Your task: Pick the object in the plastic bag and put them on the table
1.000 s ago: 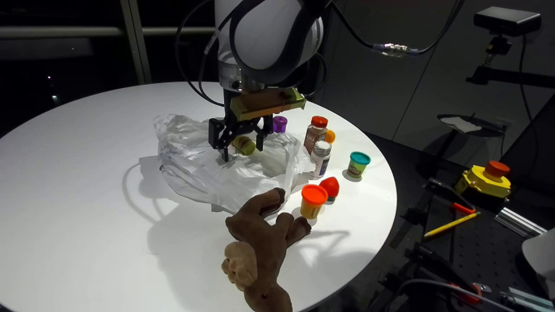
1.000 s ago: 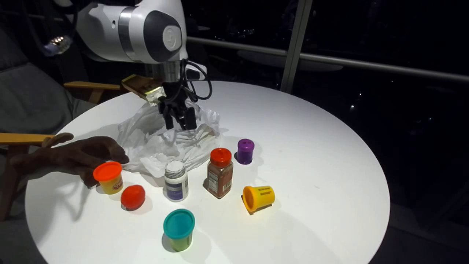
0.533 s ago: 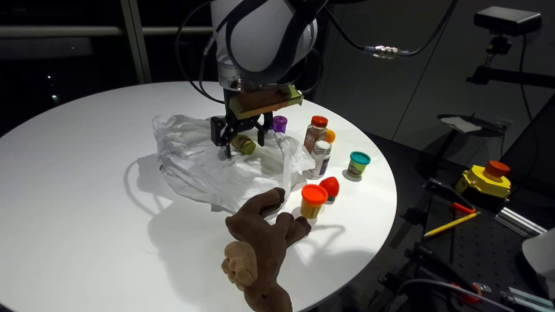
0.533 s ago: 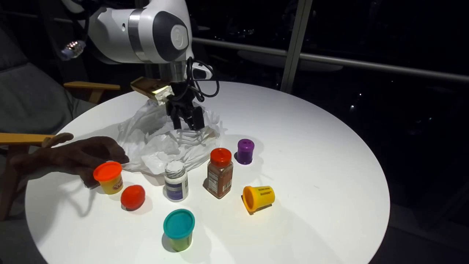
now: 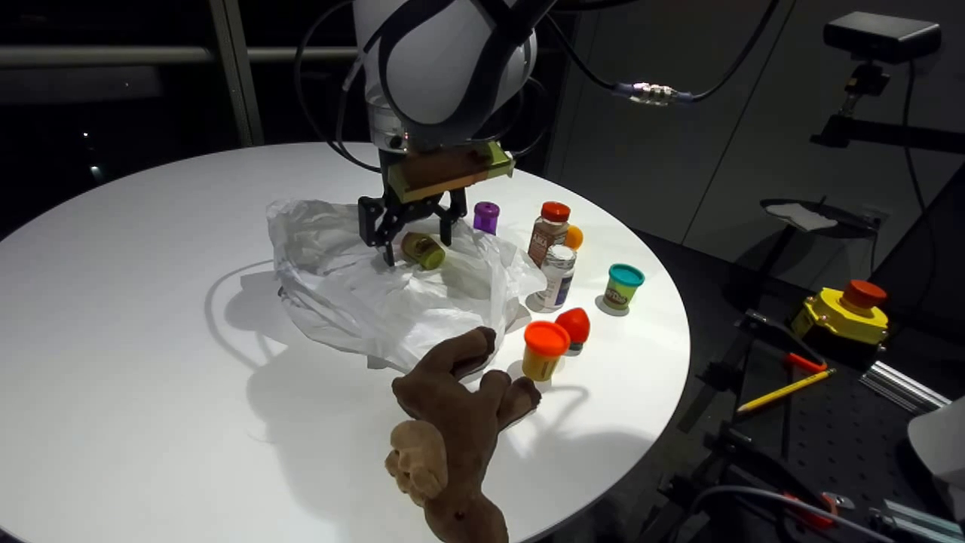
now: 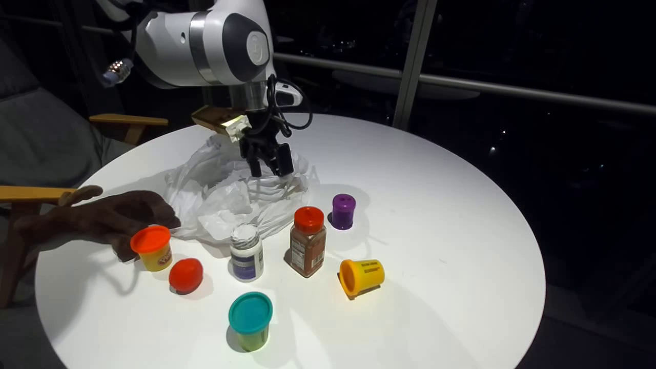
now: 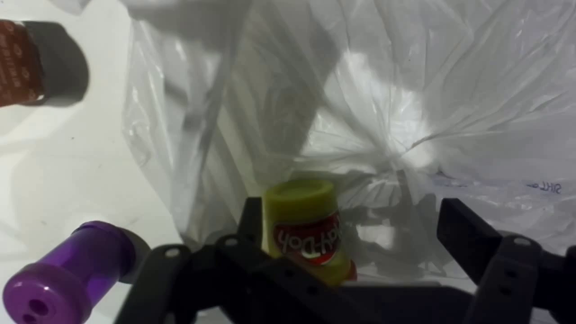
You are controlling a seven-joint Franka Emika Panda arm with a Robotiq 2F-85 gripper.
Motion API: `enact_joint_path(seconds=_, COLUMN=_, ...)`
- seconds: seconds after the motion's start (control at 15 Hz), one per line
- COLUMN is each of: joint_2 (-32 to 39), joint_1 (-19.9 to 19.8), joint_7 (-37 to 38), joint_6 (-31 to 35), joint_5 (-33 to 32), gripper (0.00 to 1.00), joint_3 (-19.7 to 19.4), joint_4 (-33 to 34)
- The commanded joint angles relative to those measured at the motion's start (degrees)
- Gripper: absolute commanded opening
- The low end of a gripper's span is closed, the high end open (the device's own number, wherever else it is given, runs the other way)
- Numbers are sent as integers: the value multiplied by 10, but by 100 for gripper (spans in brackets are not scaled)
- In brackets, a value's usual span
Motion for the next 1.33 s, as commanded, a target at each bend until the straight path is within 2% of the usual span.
enact_joint_path(seconds=0.0, joint_2=22, joint_1=9, joint_7=18, joint_6=-24, joint_5=-14, gripper=100, joint_3=-11, joint_4=44)
enact_joint_path(seconds=0.4, joint_2=39, joint_1=12, joint_7=28, joint_6=-41, joint_5=-26, gripper=100, joint_3=-19, joint_4=74)
enact_joint_path(seconds=0.47, joint_2=42, joint_1=12, joint_7=31, joint_6=-46, joint_5=-29, gripper=93, joint_3=-19, joint_4=78)
enact_joint_path(seconds=0.53, joint_2=44, joint_1=12, joint_7=31, joint_6=-49, joint_5=-31, gripper=74, joint_3=-19, joint_4=82)
enact_joint_path(seconds=0.8, joint_2=48, joint_1=10, joint_7=32, joint_6=-55, joint_5=-34, gripper=38, joint_3=-17, joint_4=90)
enact_joint_path(seconds=1.0, joint_2=47, joint_1=11, joint_7=34, joint_6=-59, joint_5=-37, gripper=15, joint_3=-18, joint_4=93)
enact_joint_path(seconds=1.27, joint_2=23, joint_1=11, joint_7=30, joint_6=-56, joint_5=-26, gripper=12, joint_3=-4, joint_4=66)
